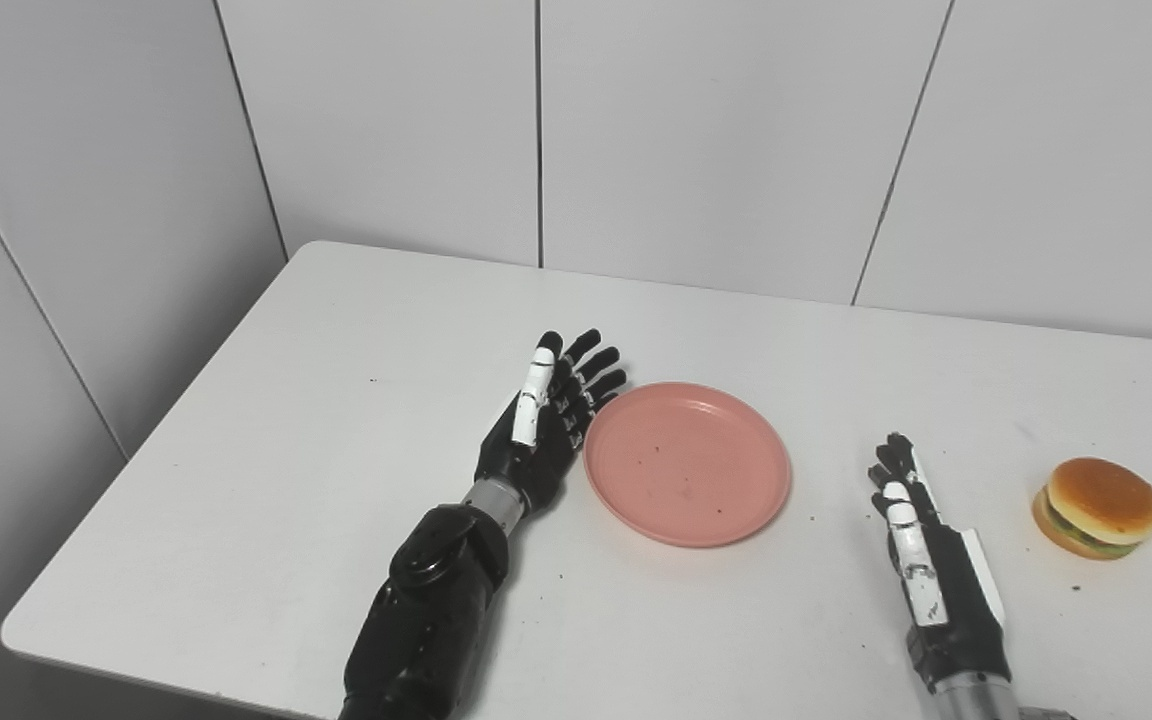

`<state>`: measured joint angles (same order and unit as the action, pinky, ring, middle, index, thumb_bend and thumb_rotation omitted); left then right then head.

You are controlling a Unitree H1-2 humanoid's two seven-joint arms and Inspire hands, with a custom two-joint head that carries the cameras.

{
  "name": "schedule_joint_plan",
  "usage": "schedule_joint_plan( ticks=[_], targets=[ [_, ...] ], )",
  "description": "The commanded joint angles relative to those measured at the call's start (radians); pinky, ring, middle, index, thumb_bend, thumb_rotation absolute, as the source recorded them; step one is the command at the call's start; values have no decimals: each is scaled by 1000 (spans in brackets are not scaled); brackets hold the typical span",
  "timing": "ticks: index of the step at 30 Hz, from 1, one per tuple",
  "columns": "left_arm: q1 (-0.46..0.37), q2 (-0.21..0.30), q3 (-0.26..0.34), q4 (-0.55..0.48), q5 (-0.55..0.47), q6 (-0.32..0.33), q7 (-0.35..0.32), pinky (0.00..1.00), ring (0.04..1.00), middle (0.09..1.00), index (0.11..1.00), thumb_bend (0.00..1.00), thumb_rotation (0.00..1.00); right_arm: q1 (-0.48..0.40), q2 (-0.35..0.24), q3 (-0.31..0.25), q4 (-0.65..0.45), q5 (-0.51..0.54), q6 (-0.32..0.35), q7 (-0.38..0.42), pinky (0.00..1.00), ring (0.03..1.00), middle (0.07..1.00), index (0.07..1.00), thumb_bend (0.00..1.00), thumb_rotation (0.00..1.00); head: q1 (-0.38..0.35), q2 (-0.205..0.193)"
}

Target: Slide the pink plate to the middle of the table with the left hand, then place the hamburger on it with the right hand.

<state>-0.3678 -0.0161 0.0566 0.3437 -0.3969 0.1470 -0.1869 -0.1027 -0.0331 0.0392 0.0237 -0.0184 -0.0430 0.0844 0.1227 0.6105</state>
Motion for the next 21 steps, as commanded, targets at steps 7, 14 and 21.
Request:
schedule_joint_plan(
  ticks=[7, 14, 21],
  targets=[
    [66, -26, -57, -45, 23, 71, -30, 909, 896, 897, 899, 525, 1000, 20, 26, 14, -30, -36, 48, -37, 1000, 972, 969, 979, 190, 1000, -38, 8],
    [101, -29, -80, -84, 18, 80, -52, 907, 894, 890, 891, 534, 1000, 20, 36, 13, -38, -25, 48, -36, 1000, 974, 973, 987, 183, 1000, -71, 16],
    [120, -32, -80, -112, 8, 102, -52, 909, 902, 904, 899, 536, 1000, 17, 42, 5, -48, -47, 66, -64, 988, 953, 962, 971, 197, 1000, -107, 21]
  ],
)
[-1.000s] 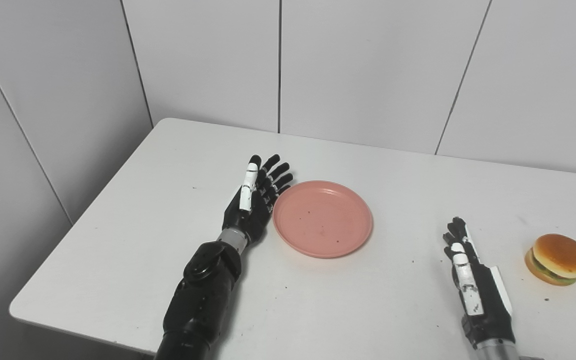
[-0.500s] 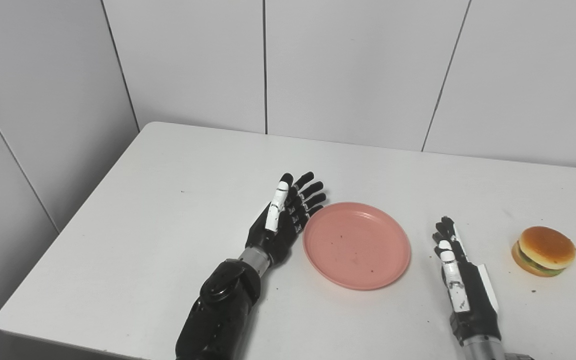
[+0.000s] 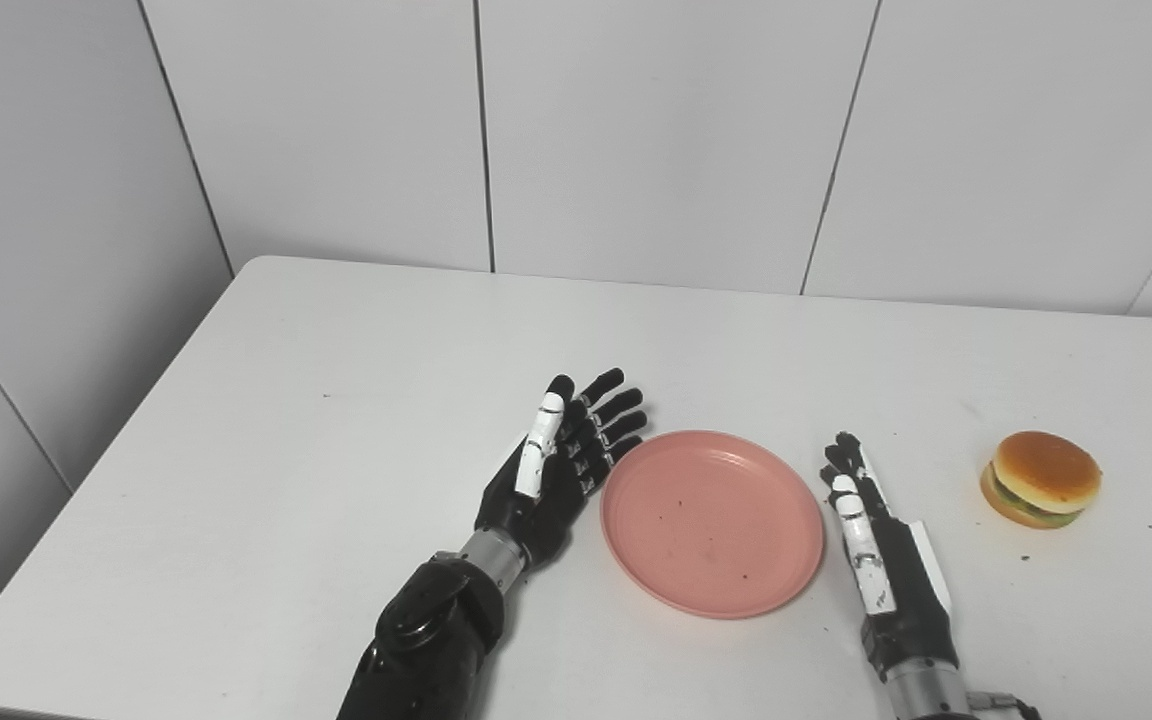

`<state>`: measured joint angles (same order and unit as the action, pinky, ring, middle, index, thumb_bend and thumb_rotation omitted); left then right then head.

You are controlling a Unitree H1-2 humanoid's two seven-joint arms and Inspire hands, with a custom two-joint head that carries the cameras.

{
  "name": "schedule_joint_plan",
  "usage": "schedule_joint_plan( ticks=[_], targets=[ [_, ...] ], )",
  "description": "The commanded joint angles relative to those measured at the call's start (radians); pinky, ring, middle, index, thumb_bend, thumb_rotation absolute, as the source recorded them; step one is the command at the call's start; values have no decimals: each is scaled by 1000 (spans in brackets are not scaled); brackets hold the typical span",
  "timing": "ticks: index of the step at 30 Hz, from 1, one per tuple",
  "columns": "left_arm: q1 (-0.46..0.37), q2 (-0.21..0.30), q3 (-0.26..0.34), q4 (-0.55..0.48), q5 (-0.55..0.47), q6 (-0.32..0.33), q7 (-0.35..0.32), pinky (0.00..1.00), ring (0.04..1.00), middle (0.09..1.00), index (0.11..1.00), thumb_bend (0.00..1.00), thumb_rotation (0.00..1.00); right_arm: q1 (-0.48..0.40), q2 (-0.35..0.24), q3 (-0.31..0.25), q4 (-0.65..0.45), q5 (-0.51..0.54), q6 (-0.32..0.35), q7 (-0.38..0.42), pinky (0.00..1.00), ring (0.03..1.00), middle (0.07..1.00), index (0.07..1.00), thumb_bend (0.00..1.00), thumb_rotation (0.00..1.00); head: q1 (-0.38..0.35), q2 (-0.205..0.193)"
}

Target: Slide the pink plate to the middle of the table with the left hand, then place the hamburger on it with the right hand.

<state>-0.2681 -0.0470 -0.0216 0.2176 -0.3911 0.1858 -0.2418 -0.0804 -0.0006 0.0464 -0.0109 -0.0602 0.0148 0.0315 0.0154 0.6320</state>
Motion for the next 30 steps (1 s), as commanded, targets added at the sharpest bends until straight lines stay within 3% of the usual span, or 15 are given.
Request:
schedule_joint_plan(
  ticks=[1, 8, 14, 24, 30],
  targets=[
    [21, -1, -1, 13, 2, 65, 3, 908, 902, 904, 900, 537, 1000, -7, 9, -3, -12, -6, 7, -14, 983, 952, 962, 970, 199, 1000, -4, -1],
    [25, 0, 1, 10, 4, 61, 2, 910, 904, 904, 904, 531, 1000, -18, -10, -10, -18, -44, -13, -37, 985, 967, 962, 967, 221, 1000, -43, 1],
    [29, 5, 10, 3, 2, 53, 4, 919, 910, 911, 913, 527, 1000, -26, -60, 4, -57, -141, -38, -46, 930, 945, 955, 967, 355, 1000, -110, 4],
    [40, 10, 30, -15, -14, 52, -3, 945, 928, 925, 929, 534, 1000, -68, -98, -23, -156, -191, 45, -49, 916, 912, 920, 946, 465, 1000, -199, -9],
    [46, 23, 43, -21, -24, 65, -11, 943, 928, 926, 930, 536, 1000, -100, -150, -21, -192, -242, 75, -34, 876, 903, 915, 933, 462, 1000, -261, -21]
  ],
)
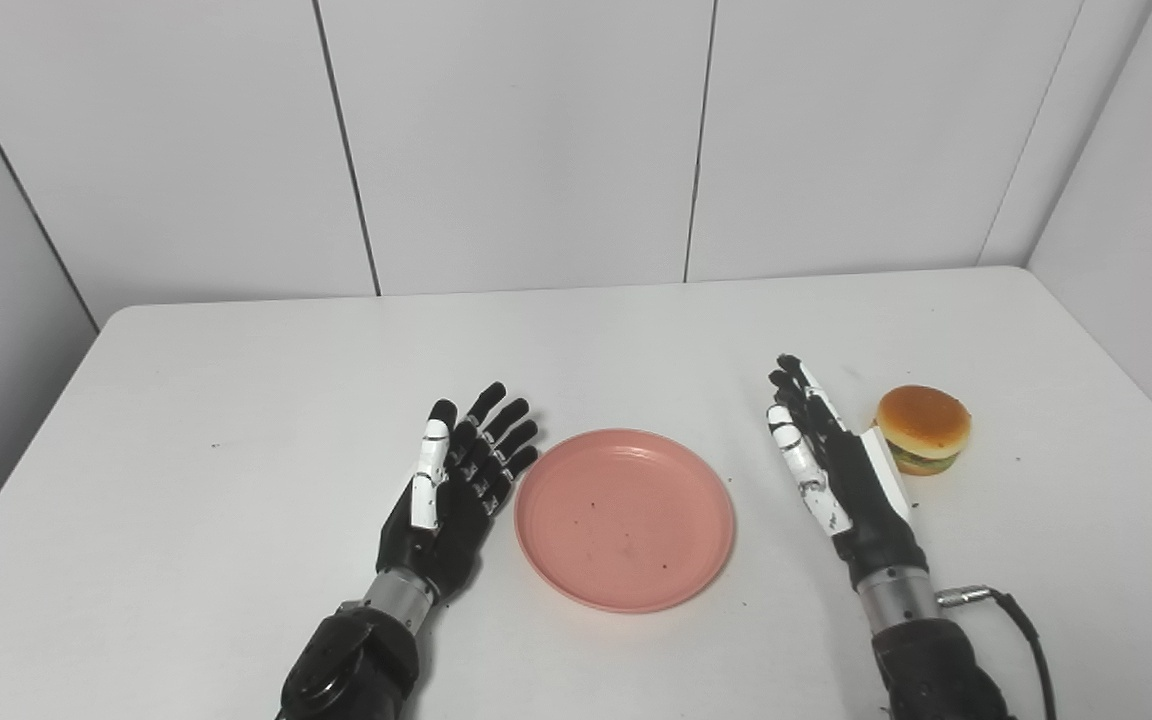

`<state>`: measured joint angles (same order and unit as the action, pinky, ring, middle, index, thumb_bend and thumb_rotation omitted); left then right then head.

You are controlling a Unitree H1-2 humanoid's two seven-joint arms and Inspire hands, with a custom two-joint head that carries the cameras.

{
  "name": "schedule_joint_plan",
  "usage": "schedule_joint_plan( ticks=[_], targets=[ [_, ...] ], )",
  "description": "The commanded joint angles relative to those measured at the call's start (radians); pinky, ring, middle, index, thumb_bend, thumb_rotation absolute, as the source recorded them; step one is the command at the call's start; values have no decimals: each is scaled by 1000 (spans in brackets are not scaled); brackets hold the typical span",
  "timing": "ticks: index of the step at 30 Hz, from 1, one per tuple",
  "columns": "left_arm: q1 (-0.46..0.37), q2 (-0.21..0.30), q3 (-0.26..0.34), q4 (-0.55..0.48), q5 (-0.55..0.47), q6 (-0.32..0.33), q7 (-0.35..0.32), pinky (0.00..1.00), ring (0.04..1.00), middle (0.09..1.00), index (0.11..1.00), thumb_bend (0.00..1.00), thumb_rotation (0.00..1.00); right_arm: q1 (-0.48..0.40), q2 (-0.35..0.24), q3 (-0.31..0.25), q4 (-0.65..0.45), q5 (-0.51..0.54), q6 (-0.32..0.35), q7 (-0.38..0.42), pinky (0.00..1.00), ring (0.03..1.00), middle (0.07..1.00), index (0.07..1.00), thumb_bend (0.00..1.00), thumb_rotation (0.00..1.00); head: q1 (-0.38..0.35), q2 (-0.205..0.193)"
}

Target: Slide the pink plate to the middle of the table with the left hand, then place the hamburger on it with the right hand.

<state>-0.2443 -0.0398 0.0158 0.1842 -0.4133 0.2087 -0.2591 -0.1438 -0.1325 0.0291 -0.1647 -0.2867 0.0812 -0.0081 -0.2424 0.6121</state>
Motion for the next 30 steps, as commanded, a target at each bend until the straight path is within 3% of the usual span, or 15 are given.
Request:
schedule_joint_plan(
  ticks=[1, 7, 11, 16, 19, 24, 30],
  targets=[
    [24, 19, 11, 9, -7, 48, 4, 943, 928, 925, 930, 536, 1000, -46, -25, -5, -40, -23, 3, 3, 871, 903, 915, 931, 458, 1000, -30, -7],
    [24, 37, 30, 9, -32, 62, -13, 947, 933, 934, 944, 527, 1000, -94, -69, 4, -47, -117, -3, -12, 846, 893, 927, 916, 467, 991, -94, -13],
    [25, 45, 33, 4, -42, 66, -18, 948, 928, 935, 951, 523, 1000, -117, -96, -1, -70, -188, 25, -7, 819, 885, 918, 919, 557, 943, -120, -15],
    [22, 61, 45, 19, -53, 64, -34, 969, 945, 943, 950, 526, 1000, -144, -164, -19, -74, -253, 12, -12, 797, 880, 923, 928, 597, 862, -182, -28],
    [18, 71, 52, 34, -68, 62, -51, 980, 948, 948, 955, 521, 1000, -154, -188, -29, -73, -303, 19, -30, 752, 873, 928, 922, 684, 815, -201, -36],
    [12, 80, 62, 51, -85, 58, -73, 1000, 954, 953, 967, 509, 1000, -174, -242, -32, -83, -456, 92, -7, 711, 884, 947, 935, 840, 765, -220, -42],
    [9, 86, 72, 54, -95, 65, -84, 992, 951, 953, 969, 498, 1000, -193, -297, -28, -87, -590, 164, 47, 710, 892, 969, 957, 932, 720, -232, -46]
  ],
)
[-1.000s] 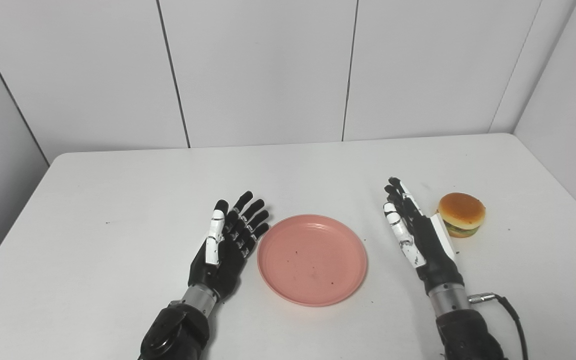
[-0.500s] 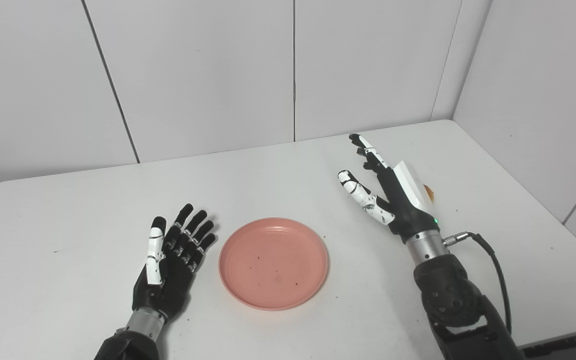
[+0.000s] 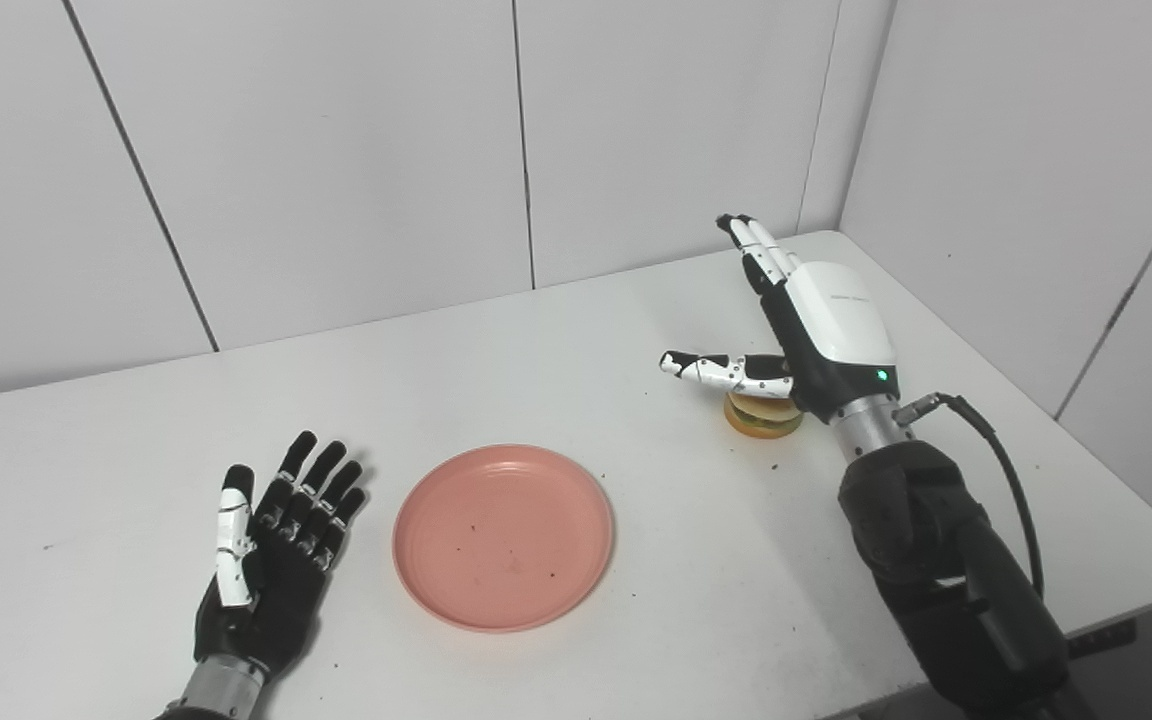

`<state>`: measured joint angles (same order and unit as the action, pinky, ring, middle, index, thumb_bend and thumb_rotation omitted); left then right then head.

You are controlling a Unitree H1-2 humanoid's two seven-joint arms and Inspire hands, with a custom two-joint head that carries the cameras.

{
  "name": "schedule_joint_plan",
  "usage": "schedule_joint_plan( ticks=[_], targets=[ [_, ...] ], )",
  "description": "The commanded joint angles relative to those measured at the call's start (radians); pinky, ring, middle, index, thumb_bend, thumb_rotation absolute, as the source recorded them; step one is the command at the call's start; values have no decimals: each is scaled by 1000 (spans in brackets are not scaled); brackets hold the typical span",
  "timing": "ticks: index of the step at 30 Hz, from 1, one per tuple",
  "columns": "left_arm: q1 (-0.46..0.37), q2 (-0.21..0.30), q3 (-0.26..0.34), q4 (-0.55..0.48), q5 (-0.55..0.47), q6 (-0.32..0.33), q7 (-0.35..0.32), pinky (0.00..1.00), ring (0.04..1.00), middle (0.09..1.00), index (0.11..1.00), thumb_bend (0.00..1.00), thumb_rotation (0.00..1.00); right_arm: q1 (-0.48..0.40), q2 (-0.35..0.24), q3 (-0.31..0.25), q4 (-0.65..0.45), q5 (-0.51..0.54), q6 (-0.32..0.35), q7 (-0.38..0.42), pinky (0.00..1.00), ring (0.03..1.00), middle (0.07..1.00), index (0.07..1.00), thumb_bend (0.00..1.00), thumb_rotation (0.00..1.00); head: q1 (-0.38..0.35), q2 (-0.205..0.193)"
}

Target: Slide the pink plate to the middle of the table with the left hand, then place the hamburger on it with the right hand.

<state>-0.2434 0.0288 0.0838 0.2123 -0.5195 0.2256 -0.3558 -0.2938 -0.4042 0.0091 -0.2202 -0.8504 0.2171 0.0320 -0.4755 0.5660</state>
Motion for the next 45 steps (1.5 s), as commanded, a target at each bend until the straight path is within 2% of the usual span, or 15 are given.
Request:
schedule_joint_plan(
  ticks=[1, 6, 10, 14, 19, 23, 32, 36, 41, 45],
  targets=[
    [7, 18, 5, 27, 8, 48, 12, 993, 951, 955, 970, 497, 1000, -45, -30, -9, -31, -33, 32, 15, 723, 897, 972, 958, 942, 708, -1, 0],
    [4, 23, 8, 35, 0, 45, 2, 997, 957, 964, 974, 495, 1000, -56, -56, -9, -15, -100, 69, 52, 793, 905, 973, 961, 978, 686, 2, 1],
    [5, 28, 11, 33, -2, 45, 0, 998, 962, 969, 975, 489, 1000, -64, -70, -8, -6, -130, 113, 115, 834, 928, 981, 929, 996, 661, 1, 2],
    [6, 33, 20, 26, -5, 56, 11, 993, 961, 970, 971, 494, 1000, -76, -70, -4, 20, -152, 142, 150, 826, 932, 986, 903, 1000, 614, -6, 7],
    [6, 37, 29, 20, -8, 64, 7, 993, 956, 962, 966, 487, 1000, -90, -69, 6, 61, -158, 165, 167, 776, 924, 990, 898, 1000, 607, -7, 13],
    [5, 38, 37, 19, -10, 70, 7, 1000, 959, 959, 963, 487, 1000, -97, -66, 13, 109, -143, 159, 151, 730, 910, 986, 908, 1000, 623, -10, 14],
    [7, 41, 37, 16, -13, 71, 4, 1000, 957, 958, 958, 492, 1000, -103, -69, 35, 180, -83, 123, 97, 772, 918, 978, 915, 1000, 614, -4, 18],
    [10, 42, 39, 8, -12, 74, 9, 990, 950, 953, 959, 489, 1000, -107, -73, 55, 207, -75, 129, 89, 764, 920, 982, 915, 1000, 620, -2, 22],
    [11, 47, 43, 8, -13, 79, 7, 993, 947, 951, 957, 490, 1000, -109, -73, 75, 229, -59, 144, 96, 825, 932, 991, 929, 1000, 631, -3, 29],
    [12, 47, 45, 6, -16, 85, 8, 985, 942, 948, 954, 492, 1000, -109, -71, 83, 240, -55, 160, 104, 802, 931, 988, 942, 1000, 634, -2, 31]
  ],
)
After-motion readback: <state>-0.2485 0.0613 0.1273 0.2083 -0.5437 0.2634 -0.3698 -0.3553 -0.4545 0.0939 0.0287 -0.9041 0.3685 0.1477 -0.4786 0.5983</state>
